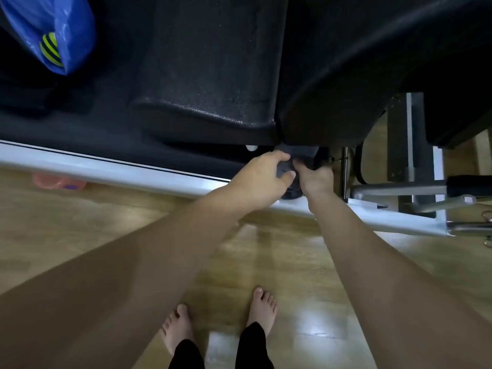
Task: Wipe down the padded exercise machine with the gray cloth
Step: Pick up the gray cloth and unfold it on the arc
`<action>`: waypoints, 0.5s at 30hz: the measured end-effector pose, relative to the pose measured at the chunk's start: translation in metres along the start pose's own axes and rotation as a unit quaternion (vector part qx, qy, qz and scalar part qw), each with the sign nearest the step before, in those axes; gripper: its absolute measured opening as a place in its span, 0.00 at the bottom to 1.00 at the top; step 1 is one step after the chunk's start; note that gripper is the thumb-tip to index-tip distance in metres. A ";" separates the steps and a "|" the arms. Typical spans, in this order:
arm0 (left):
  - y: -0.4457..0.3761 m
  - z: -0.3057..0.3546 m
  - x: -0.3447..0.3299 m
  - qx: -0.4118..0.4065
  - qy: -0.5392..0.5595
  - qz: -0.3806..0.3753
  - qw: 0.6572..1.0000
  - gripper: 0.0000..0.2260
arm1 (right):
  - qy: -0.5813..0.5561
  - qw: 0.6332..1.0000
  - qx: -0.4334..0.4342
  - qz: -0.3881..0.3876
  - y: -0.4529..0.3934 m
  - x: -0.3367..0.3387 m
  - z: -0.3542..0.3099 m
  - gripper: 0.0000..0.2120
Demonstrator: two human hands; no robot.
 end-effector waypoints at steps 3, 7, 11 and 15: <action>-0.015 0.001 -0.009 0.029 -0.001 -0.010 1.000 0.22 | -0.074 0.996 -0.047 -0.017 -0.001 -0.001 -0.012 0.29; -0.039 0.002 -0.019 0.073 0.033 -0.021 0.997 0.22 | -0.139 0.986 -0.081 -0.054 -0.003 -0.003 -0.015 0.20; -0.049 -0.001 -0.028 0.116 0.073 -0.004 0.991 0.22 | -0.171 0.980 -0.078 -0.071 0.007 0.002 -0.017 0.17; -0.030 -0.006 -0.026 0.164 0.142 0.038 0.975 0.22 | -0.172 0.977 -0.084 -0.097 0.053 0.030 -0.022 0.10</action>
Point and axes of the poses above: each hand's wrist, its own y-axis away from the middle knuckle, its own x-axis out of the back of the hand, z = x × y, the point moved 4 cm from there along -y, towards the middle knuckle, and after that the axes turned 11 degrees about x, right-handed, at the moved point
